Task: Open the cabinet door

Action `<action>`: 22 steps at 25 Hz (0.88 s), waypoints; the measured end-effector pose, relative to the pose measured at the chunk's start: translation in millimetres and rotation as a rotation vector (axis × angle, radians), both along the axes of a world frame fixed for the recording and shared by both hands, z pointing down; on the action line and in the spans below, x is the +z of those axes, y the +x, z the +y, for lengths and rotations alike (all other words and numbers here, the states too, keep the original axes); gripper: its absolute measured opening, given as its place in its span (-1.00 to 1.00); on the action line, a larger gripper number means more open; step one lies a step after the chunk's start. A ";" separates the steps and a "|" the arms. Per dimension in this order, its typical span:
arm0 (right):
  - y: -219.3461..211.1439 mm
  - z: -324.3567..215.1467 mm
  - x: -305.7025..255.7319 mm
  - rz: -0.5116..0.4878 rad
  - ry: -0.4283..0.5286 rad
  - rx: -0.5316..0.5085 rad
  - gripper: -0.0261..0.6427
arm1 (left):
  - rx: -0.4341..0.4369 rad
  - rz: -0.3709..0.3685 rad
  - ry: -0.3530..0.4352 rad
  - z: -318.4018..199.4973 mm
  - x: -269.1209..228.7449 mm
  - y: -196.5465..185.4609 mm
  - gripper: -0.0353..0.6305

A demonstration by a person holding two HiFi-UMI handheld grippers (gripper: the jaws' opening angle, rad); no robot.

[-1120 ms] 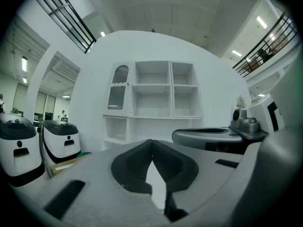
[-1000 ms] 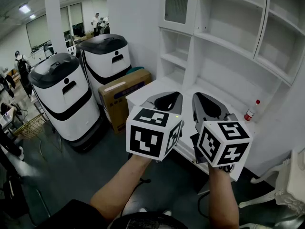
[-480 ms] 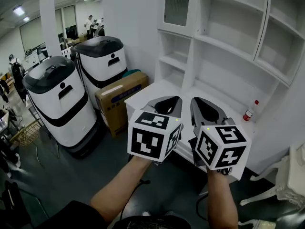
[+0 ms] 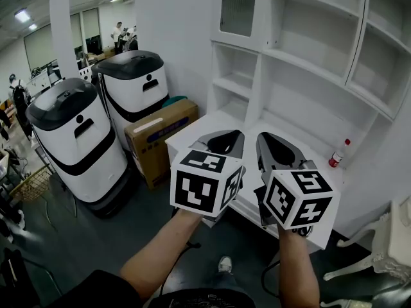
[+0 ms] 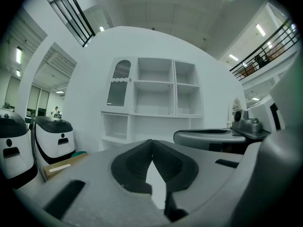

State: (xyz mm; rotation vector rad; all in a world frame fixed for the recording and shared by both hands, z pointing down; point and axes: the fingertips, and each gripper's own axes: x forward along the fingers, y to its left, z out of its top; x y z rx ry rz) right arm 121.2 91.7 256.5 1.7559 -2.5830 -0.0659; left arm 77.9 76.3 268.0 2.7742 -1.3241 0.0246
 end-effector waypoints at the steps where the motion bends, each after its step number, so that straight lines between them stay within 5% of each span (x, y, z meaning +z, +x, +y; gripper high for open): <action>1: 2.0 -4.4 -0.1 0.002 0.002 0.000 -0.86 | 0.001 0.001 0.001 -4.2 0.1 2.1 -0.86; 22: 66.8 -146.0 -7.4 -0.003 0.010 -0.035 -0.86 | -0.037 -0.025 -0.003 -143.4 -4.0 65.5 -0.86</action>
